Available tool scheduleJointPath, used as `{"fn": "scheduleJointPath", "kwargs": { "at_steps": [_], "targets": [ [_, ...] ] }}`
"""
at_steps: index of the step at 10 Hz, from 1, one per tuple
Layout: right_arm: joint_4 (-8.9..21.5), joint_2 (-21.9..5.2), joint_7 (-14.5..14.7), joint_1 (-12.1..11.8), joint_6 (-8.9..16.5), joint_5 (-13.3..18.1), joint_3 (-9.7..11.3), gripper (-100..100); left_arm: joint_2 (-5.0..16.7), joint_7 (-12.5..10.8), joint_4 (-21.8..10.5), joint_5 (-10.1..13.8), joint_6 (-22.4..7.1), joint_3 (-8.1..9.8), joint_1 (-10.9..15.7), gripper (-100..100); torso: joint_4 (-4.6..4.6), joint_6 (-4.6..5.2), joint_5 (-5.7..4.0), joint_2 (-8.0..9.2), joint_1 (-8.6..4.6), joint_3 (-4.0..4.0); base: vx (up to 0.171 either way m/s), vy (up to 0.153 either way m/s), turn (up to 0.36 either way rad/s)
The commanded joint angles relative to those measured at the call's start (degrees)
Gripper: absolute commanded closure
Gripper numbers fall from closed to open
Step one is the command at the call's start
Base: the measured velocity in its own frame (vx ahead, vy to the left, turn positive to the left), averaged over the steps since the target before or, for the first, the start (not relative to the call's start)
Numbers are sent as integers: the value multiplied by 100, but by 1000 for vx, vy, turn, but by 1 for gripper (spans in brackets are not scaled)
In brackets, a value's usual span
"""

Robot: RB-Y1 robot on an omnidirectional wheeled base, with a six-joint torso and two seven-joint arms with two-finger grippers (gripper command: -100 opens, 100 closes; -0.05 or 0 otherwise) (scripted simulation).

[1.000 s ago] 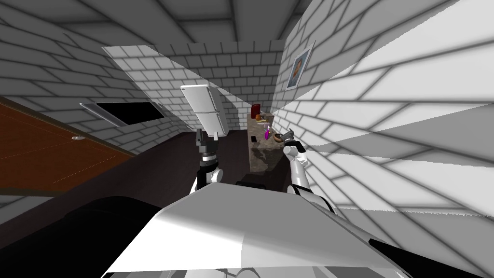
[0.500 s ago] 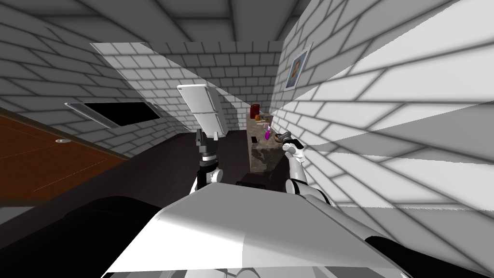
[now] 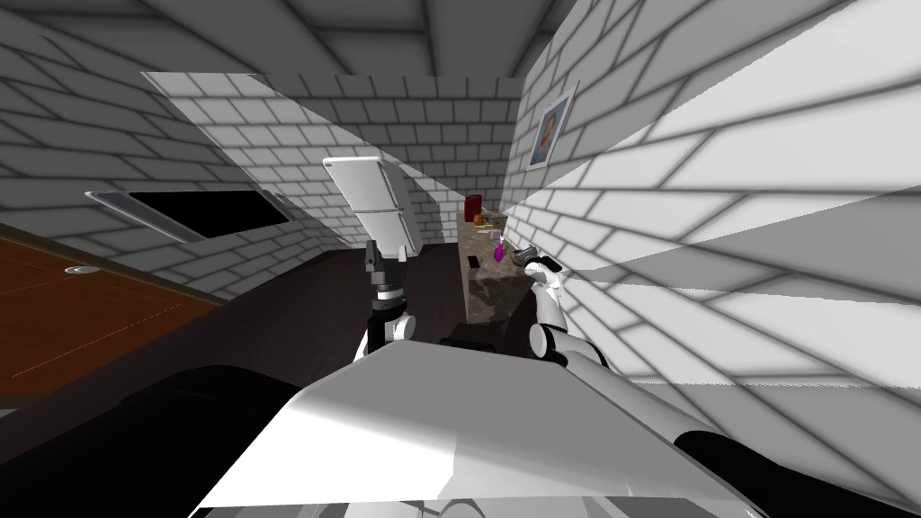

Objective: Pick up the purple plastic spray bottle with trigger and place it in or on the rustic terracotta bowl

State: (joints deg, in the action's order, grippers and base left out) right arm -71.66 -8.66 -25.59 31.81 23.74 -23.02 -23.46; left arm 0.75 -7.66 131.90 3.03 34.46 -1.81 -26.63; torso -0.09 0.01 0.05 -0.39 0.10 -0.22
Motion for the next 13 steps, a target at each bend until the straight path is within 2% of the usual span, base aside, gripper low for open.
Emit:
{"fn": "scheduleJointPath", "kwargs": {
  "at_steps": [1, 2, 3, 5, 6, 8, 9, 13],
  "targets": [
    [168, 3, -132, 109, 121, -18, -53, -100, 0, 0, 0, 0, 0, 0, 0, 0, 0, 0, 0, 0, 0, 0, 48, 23, -31],
    [387, 19, -353, 302, 308, -55, -148, -100, 0, 0, 0, 0, 0, 0, 0, 0, 0, 0, -1, 4, -3, 2, 53, 20, -67],
    [425, 19, -353, 302, 308, -55, -148, -100, 0, 0, 0, 0, 0, 0, 0, 0, 0, 0, -1, 2, -4, 1, 44, 19, -23],
    [817, 71, -724, 653, 647, -119, -327, -100, 0, 0, 0, 0, 0, 0, 0, 0, 0, 0, -1, 2, -4, 1, 78, 24, -71],
    [896, 71, -772, 653, 647, -119, -327, -100, 0, 0, 0, 0, 0, 0, 0, 0, -2, 0, 0, -11, -2, -6, 85, 18, -27],
    [1298, 155, -1112, 954, 935, -170, -485, -100, 0, 0, 0, 0, 0, 0, 0, 0, -3, 0, -2, -9, -7, -6, 97, 7, -68],
    [1298, 155, -1150, 954, 935, -170, -485, -100, 0, 0, 0, 0, 0, 0, 0, 0, -4, 1, -2, -17, -12, -10, 81, -3, -19],
    [1868, 404, -1728, 1391, 1343, -234, -736, -100, 0, 0, 0, 0, 0, 0, 0, 0, -5, 0, -3, -19, -15, -11, 103, -10, -61]
  ]
}}
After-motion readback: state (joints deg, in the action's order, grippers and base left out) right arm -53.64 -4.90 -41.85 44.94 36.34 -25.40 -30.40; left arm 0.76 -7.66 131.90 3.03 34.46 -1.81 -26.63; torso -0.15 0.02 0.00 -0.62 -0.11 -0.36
